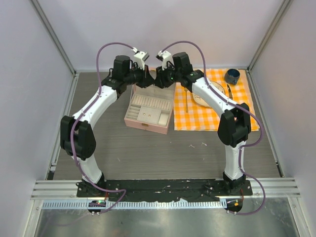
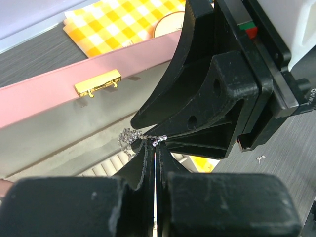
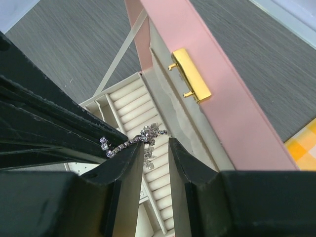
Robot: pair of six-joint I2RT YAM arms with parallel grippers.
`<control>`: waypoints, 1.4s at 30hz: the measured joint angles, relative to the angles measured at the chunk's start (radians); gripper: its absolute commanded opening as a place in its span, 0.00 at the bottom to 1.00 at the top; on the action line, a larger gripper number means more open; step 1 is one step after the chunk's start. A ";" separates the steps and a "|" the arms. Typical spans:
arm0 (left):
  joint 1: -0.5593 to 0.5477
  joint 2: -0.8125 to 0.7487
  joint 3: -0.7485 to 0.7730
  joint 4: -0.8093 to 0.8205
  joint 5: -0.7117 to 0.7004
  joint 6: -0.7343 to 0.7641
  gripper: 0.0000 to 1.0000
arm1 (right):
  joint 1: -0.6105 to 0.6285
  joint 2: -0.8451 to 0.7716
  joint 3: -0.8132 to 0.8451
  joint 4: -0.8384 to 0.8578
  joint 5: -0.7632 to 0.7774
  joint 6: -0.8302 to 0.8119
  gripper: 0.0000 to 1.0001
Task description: Organize the mixed jewelry
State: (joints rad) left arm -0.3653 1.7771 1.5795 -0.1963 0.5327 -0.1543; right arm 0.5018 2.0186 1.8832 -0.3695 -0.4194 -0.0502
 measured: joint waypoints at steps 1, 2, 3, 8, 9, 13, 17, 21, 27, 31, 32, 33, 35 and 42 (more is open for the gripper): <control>0.000 0.000 0.000 -0.006 -0.001 0.000 0.00 | 0.000 0.000 -0.008 0.003 -0.006 0.000 0.35; 0.000 0.000 0.000 -0.013 -0.001 0.000 0.00 | 0.000 -0.001 -0.017 0.007 -0.013 0.000 0.35; 0.000 0.000 0.000 -0.022 -0.001 0.000 0.00 | 0.000 -0.002 -0.021 0.008 -0.018 -0.001 0.36; 0.000 0.000 0.000 -0.044 0.001 0.000 0.00 | 0.000 -0.004 -0.037 0.013 -0.033 -0.005 0.38; 0.000 0.000 0.000 -0.045 0.002 0.000 0.00 | 0.000 -0.004 -0.037 0.013 -0.033 -0.005 0.38; 0.000 -0.003 0.000 -0.049 0.003 0.000 0.00 | 0.000 -0.004 -0.037 0.013 -0.032 -0.007 0.39; 0.002 -0.007 -0.001 -0.050 0.008 0.000 0.00 | 0.000 -0.004 -0.037 0.017 -0.037 -0.007 0.40; 0.004 -0.014 -0.007 -0.052 0.013 -0.003 0.00 | 0.000 -0.004 -0.037 0.018 -0.050 -0.007 0.40; 0.006 -0.019 -0.007 -0.059 0.018 -0.014 0.00 | 0.000 -0.004 -0.037 0.018 -0.066 -0.011 0.39; 0.007 -0.019 -0.007 -0.063 0.018 -0.024 0.00 | 0.002 -0.007 -0.046 0.026 -0.069 -0.019 0.38; 0.007 -0.019 -0.007 -0.066 0.018 -0.024 0.00 | 0.002 -0.010 -0.050 0.027 -0.069 -0.023 0.37; 0.007 -0.019 -0.007 -0.068 0.018 -0.025 0.00 | 0.003 -0.010 -0.052 0.028 -0.069 -0.024 0.36; 0.008 -0.019 -0.007 -0.071 0.018 -0.026 0.00 | 0.005 -0.012 -0.057 0.032 -0.068 -0.028 0.36; 0.014 -0.027 -0.010 -0.078 0.022 -0.026 0.00 | 0.014 -0.019 -0.063 0.039 -0.056 -0.047 0.31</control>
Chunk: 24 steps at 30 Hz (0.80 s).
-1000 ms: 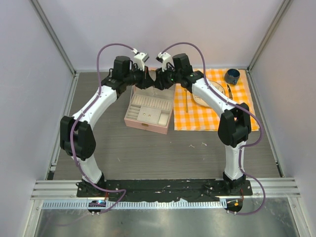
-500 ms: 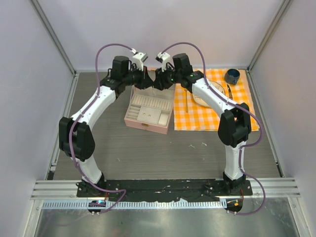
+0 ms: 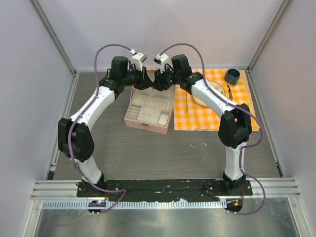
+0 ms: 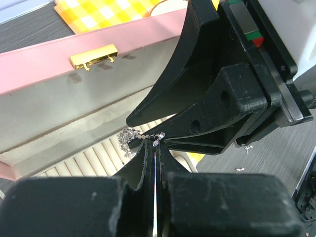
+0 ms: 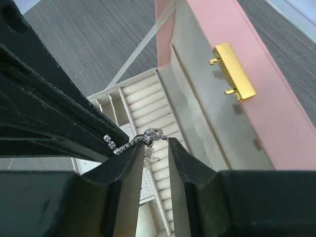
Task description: Organize the mixed jewelry
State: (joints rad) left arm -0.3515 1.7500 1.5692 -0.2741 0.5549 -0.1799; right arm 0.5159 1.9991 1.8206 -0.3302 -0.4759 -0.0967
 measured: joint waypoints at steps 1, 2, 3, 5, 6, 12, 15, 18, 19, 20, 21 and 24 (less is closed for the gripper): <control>0.001 -0.006 -0.006 0.001 0.001 0.000 0.00 | 0.002 -0.003 -0.002 0.000 0.000 -0.003 0.31; 0.001 -0.011 -0.011 0.002 0.003 0.002 0.00 | 0.004 -0.006 -0.003 -0.001 0.000 -0.006 0.31; 0.002 -0.017 -0.015 0.002 0.004 0.003 0.00 | 0.005 -0.010 -0.005 -0.002 0.000 -0.010 0.31; 0.005 -0.030 -0.025 0.007 0.009 0.004 0.00 | 0.008 -0.015 -0.005 -0.004 -0.003 -0.017 0.32; 0.005 -0.037 -0.027 0.008 0.013 0.005 0.00 | 0.009 -0.018 -0.005 -0.005 -0.005 -0.024 0.33; 0.007 -0.058 -0.037 0.011 0.029 0.025 0.00 | 0.010 -0.037 -0.005 -0.033 -0.004 -0.080 0.36; 0.007 -0.059 -0.040 0.011 0.034 0.034 0.00 | 0.010 -0.043 -0.005 -0.050 0.001 -0.107 0.36; 0.008 -0.059 -0.042 0.013 0.039 0.035 0.00 | 0.010 -0.045 -0.005 -0.065 0.002 -0.123 0.35; 0.010 -0.059 -0.042 0.018 0.038 0.035 0.00 | 0.010 -0.045 -0.005 -0.071 -0.001 -0.127 0.35; 0.012 -0.059 -0.042 0.029 0.039 0.034 0.00 | 0.011 -0.045 -0.006 -0.079 -0.007 -0.130 0.35; 0.014 -0.059 -0.042 0.040 0.040 0.034 0.00 | 0.013 -0.045 -0.008 -0.088 -0.014 -0.134 0.35; 0.023 -0.059 -0.042 0.067 0.045 0.026 0.00 | 0.018 -0.045 -0.015 -0.104 -0.032 -0.136 0.35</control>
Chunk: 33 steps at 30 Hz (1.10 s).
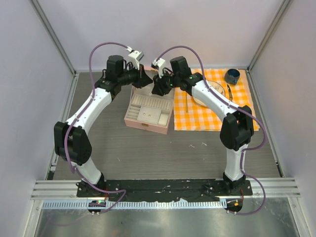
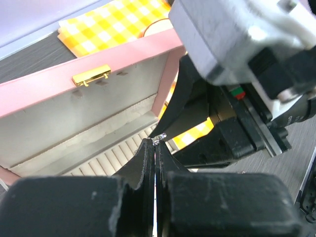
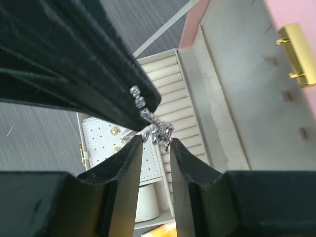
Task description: Organize the mixed jewelry
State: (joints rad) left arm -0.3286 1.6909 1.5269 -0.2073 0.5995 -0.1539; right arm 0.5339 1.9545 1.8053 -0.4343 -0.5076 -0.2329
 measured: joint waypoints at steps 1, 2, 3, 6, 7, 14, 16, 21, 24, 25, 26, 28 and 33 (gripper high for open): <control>0.002 0.000 0.000 0.004 0.002 -0.002 0.00 | 0.002 0.000 -0.003 -0.002 -0.005 0.000 0.35; 0.003 0.000 0.000 0.009 0.005 -0.005 0.00 | 0.002 0.000 -0.004 -0.005 -0.009 0.000 0.35; 0.004 0.000 0.000 0.014 0.008 -0.008 0.00 | 0.002 0.000 -0.005 -0.008 -0.012 0.001 0.35; 0.004 0.000 0.000 0.024 0.013 -0.020 0.00 | 0.003 0.000 -0.005 -0.008 -0.021 0.003 0.35; 0.004 0.000 0.000 0.025 0.014 -0.021 0.00 | 0.003 0.000 -0.005 -0.008 -0.022 0.003 0.35; 0.004 0.000 -0.007 0.039 0.023 -0.024 0.00 | 0.003 0.000 -0.002 -0.007 -0.006 0.007 0.34; 0.004 0.000 -0.011 0.039 0.023 -0.023 0.00 | 0.003 0.000 -0.002 -0.008 0.008 0.006 0.34; 0.004 -0.001 -0.023 0.039 0.023 -0.020 0.00 | -0.001 0.000 -0.002 -0.008 0.029 0.003 0.34; 0.004 -0.002 -0.030 0.039 0.023 -0.020 0.00 | -0.006 -0.005 -0.002 -0.008 0.034 0.003 0.34; 0.004 -0.002 -0.032 0.039 0.024 -0.020 0.00 | -0.006 -0.008 -0.002 -0.008 0.035 0.003 0.34; 0.004 -0.002 -0.032 0.039 0.027 -0.020 0.00 | -0.006 -0.012 -0.002 -0.008 0.036 0.003 0.34; 0.004 -0.002 -0.033 0.039 0.031 -0.020 0.00 | -0.007 -0.020 -0.002 -0.008 0.036 0.003 0.33; 0.004 -0.002 -0.034 0.039 0.031 -0.017 0.00 | -0.010 -0.037 -0.002 -0.008 0.035 -0.001 0.33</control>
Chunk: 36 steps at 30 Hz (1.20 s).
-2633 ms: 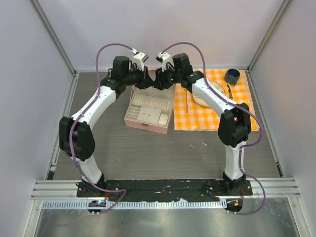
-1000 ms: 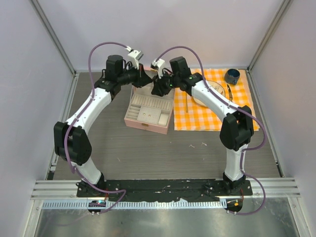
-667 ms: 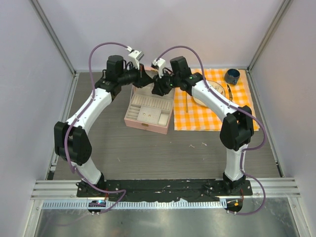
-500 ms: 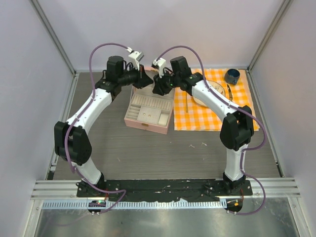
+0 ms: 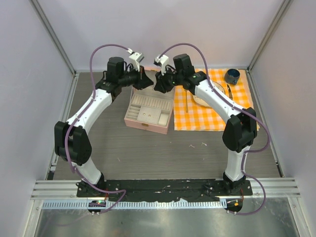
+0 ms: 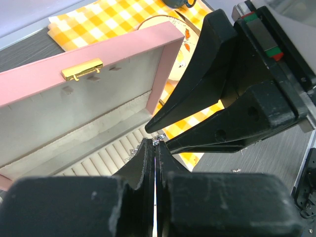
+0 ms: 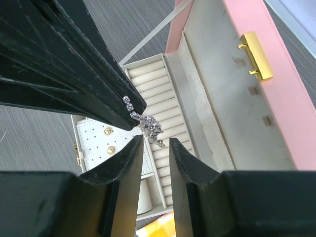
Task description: Organize the mixed jewelry
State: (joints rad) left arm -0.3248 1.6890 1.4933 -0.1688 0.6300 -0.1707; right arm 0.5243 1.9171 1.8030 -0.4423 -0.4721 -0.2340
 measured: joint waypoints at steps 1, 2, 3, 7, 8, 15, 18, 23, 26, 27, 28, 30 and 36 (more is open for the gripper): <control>0.000 0.000 0.000 0.000 0.000 0.000 0.00 | 0.000 -0.002 0.000 0.000 0.000 0.000 0.33; 0.000 0.000 0.000 0.000 0.000 0.000 0.00 | 0.000 -0.004 0.000 0.000 0.000 -0.001 0.33; 0.000 0.000 0.000 0.000 0.000 0.000 0.00 | 0.000 -0.006 0.000 0.000 0.001 -0.002 0.33; 0.000 -0.002 -0.002 0.000 0.003 -0.001 0.00 | -0.001 -0.010 0.000 0.000 0.003 -0.005 0.33; 0.000 -0.003 -0.003 0.000 0.005 -0.001 0.00 | -0.001 -0.010 0.000 0.000 0.003 -0.005 0.33; 0.000 -0.006 -0.006 0.000 0.031 -0.006 0.00 | -0.001 -0.010 0.015 0.000 0.010 -0.004 0.33; 0.000 -0.006 -0.008 0.000 0.044 -0.006 0.00 | -0.001 -0.010 0.024 0.000 0.011 -0.004 0.32; 0.000 -0.006 -0.010 0.000 0.039 0.000 0.00 | -0.001 -0.010 0.029 0.000 0.032 -0.009 0.29; 0.000 -0.005 -0.009 -0.008 0.006 0.030 0.00 | -0.006 -0.010 0.028 0.000 0.069 -0.028 0.29; 0.000 -0.004 -0.008 -0.011 -0.003 0.043 0.00 | -0.008 -0.010 0.026 0.001 0.080 -0.034 0.29; 0.000 -0.001 0.001 -0.024 -0.016 0.058 0.00 | -0.010 -0.011 0.023 0.000 0.091 -0.039 0.29; 0.000 0.015 0.031 -0.042 -0.040 0.088 0.00 | -0.014 -0.013 0.011 0.000 0.116 -0.052 0.29; -0.006 0.084 0.138 -0.096 -0.110 0.199 0.00 | -0.023 -0.016 -0.019 -0.001 0.180 -0.075 0.29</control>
State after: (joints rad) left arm -0.3313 1.7729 1.6310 -0.2649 0.5201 0.0280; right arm 0.5018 1.9015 1.7840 -0.4431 -0.2924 -0.3088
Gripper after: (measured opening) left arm 0.017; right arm 0.288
